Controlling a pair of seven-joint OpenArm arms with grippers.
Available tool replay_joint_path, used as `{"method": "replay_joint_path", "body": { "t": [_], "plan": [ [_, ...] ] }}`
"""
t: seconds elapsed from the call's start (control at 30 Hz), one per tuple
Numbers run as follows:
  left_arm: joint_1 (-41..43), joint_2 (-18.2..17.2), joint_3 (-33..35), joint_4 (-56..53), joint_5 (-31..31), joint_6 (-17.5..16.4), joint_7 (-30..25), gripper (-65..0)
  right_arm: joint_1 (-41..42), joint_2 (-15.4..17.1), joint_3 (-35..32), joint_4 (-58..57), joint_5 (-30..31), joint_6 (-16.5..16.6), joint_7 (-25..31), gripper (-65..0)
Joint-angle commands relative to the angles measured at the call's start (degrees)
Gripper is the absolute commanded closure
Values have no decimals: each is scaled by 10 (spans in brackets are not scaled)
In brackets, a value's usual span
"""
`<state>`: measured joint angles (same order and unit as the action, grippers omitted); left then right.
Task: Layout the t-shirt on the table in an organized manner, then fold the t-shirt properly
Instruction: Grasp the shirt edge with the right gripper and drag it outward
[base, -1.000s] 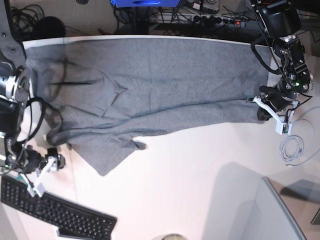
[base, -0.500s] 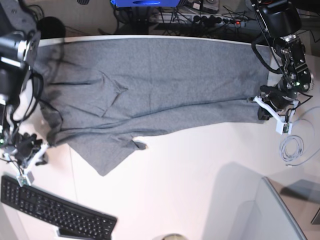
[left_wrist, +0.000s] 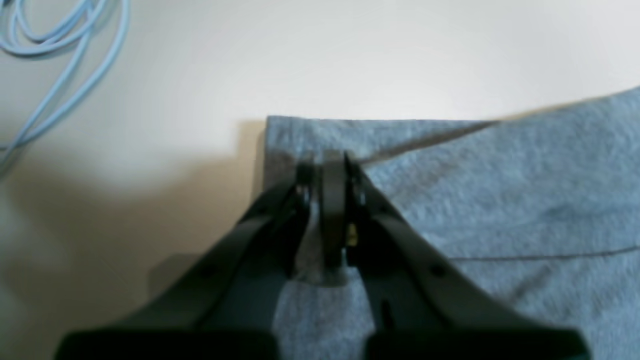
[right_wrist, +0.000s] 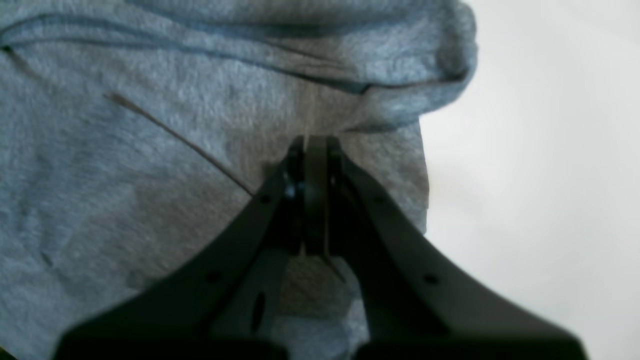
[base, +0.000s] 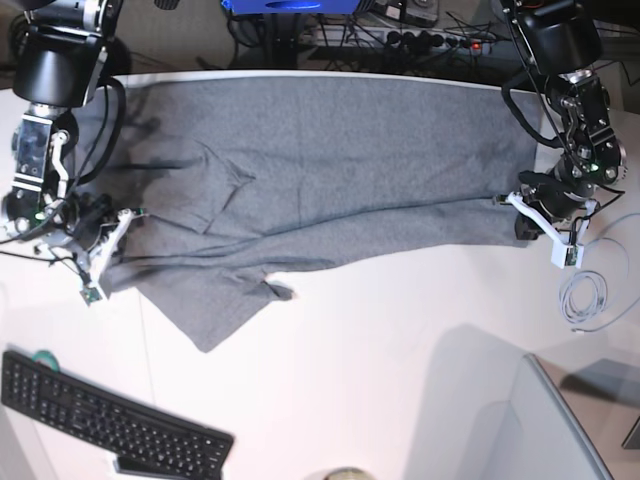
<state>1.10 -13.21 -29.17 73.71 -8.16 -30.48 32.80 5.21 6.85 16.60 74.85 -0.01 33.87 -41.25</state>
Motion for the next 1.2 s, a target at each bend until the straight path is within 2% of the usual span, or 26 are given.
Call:
{"method": "replay_joint_path", "body": {
  "t": [0.0, 0.07, 0.13, 0.2, 0.37, 0.53, 0.77, 1.17],
  "plan": [
    [-7, -8, -2, 10, -6, -3, -11, 0, 12, 2, -19, 8, 9, -2, 11, 0],
    [-4, -8, -2, 10, -6, -3, -11, 0, 14, 3, -51, 8, 9, -20, 12, 0],
    [1, -8, -2, 11, -6, -3, -12, 0, 16, 3, -76, 6, 9, -73, 17, 0],
    [3, -8, -2, 11, -6, -3, -12, 0, 23, 2, -93, -11, 9, -108, 38, 0],
    [4, -8, -4, 11, -8, -3, -12, 0, 60, 8, -108, -126, 9, -150, 82, 0],
    [4, -8, -5, 11, -6, -3, -12, 0, 75, 18, -107, -185, 9, -158, 125, 0],
    [5, -12, -6, 11, -6, -3, -12, 0, 73, 30, -107, -185, 9, -158, 126, 0],
    [5, -12, -8, 10, -6, -3, -12, 0, 73, 82, -109, -185, 9, -158, 127, 0]
  ]
}}
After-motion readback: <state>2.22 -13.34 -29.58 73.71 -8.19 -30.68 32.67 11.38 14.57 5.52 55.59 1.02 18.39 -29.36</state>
